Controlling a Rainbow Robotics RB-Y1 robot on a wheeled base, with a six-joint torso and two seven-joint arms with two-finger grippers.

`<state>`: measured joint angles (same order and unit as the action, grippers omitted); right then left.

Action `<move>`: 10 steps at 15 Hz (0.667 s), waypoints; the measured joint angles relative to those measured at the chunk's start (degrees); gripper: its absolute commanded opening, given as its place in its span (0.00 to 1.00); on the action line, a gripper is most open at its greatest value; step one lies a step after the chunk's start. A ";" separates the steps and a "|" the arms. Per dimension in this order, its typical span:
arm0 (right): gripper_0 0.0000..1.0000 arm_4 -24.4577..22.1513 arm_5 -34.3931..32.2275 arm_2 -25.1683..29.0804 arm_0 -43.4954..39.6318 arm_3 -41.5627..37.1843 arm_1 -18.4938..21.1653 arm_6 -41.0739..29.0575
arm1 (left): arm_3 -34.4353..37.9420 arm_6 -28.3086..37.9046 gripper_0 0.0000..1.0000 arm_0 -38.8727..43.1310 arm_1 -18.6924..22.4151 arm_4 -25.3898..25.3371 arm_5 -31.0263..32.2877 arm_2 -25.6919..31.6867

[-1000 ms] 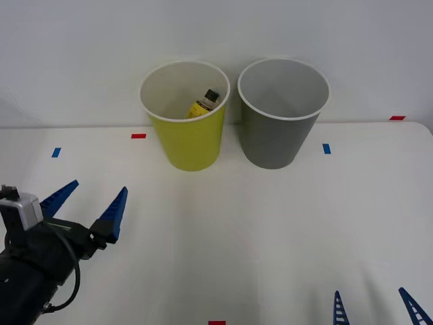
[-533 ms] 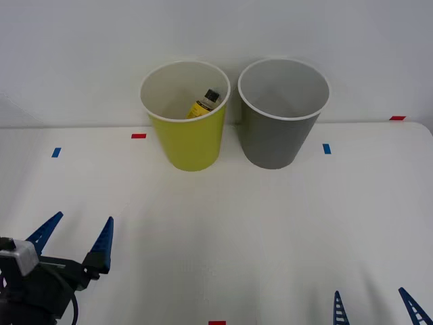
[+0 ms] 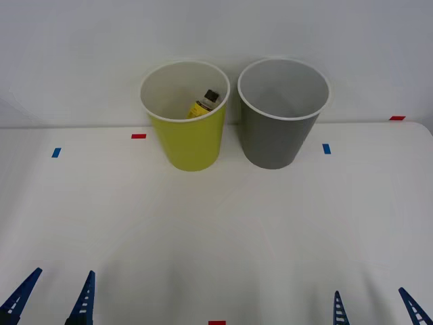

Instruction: Put cans in the gray bin and PET bottles in the light green bin.

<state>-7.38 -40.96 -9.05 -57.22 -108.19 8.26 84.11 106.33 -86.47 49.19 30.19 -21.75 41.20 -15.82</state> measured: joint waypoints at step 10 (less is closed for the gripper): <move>1.00 0.00 0.00 0.00 0.00 0.00 0.00 0.00 | -2.62 -1.57 1.00 4.40 -0.21 2.58 3.29 -1.13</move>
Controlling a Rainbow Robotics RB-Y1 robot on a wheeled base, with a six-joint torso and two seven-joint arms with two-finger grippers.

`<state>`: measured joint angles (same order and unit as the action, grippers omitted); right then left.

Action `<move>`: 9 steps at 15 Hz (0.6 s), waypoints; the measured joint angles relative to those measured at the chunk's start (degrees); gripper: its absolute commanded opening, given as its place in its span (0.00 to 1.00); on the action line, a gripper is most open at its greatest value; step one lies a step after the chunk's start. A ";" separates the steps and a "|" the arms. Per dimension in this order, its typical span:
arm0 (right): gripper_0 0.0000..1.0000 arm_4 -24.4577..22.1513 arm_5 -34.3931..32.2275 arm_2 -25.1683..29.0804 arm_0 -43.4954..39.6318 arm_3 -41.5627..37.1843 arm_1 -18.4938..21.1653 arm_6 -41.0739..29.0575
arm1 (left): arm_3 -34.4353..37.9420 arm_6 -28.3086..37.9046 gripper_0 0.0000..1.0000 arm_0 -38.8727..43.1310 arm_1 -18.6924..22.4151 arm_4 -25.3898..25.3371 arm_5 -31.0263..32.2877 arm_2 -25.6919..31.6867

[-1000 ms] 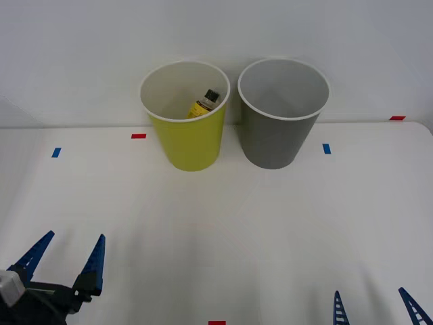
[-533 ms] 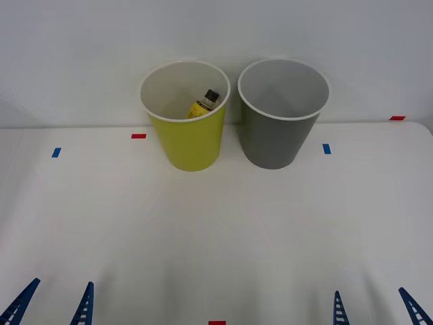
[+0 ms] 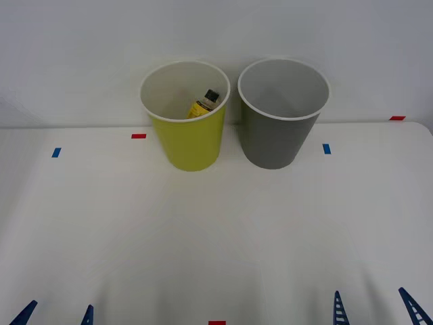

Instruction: Put cans in the gray bin and PET bottles in the light green bin.

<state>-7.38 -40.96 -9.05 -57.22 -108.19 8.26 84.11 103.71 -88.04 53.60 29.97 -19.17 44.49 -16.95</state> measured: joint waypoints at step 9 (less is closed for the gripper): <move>1.00 0.00 0.00 0.00 0.00 0.00 0.00 0.00 | 0.00 -0.03 1.00 0.02 0.00 0.01 0.00 -0.01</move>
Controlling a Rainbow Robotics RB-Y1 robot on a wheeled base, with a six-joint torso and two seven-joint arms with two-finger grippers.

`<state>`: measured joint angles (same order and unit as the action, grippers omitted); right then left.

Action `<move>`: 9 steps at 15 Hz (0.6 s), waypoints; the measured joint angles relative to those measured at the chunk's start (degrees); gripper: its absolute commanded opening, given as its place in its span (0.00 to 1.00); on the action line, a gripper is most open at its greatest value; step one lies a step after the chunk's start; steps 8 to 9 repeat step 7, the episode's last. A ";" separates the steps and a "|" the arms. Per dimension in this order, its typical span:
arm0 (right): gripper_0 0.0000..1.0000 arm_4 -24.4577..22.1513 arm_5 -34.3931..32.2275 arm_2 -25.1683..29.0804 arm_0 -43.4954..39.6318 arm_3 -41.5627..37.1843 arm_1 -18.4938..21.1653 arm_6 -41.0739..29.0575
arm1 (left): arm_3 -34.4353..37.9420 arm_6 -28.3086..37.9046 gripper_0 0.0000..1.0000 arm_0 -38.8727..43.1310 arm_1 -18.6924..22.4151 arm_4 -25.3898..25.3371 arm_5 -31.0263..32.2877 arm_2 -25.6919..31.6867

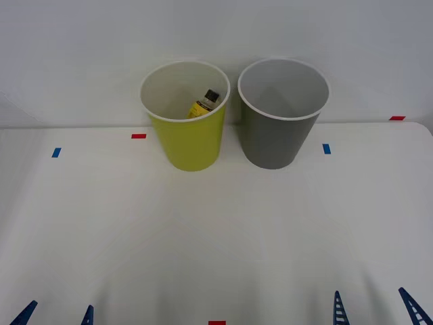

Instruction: Put cans in the gray bin and PET bottles in the light green bin.

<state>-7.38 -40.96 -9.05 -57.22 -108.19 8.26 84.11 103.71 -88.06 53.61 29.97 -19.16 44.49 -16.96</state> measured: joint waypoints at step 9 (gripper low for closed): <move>1.00 0.00 0.00 0.00 0.00 0.00 0.00 0.00 | 0.00 0.00 1.00 0.00 0.00 0.00 0.00 0.00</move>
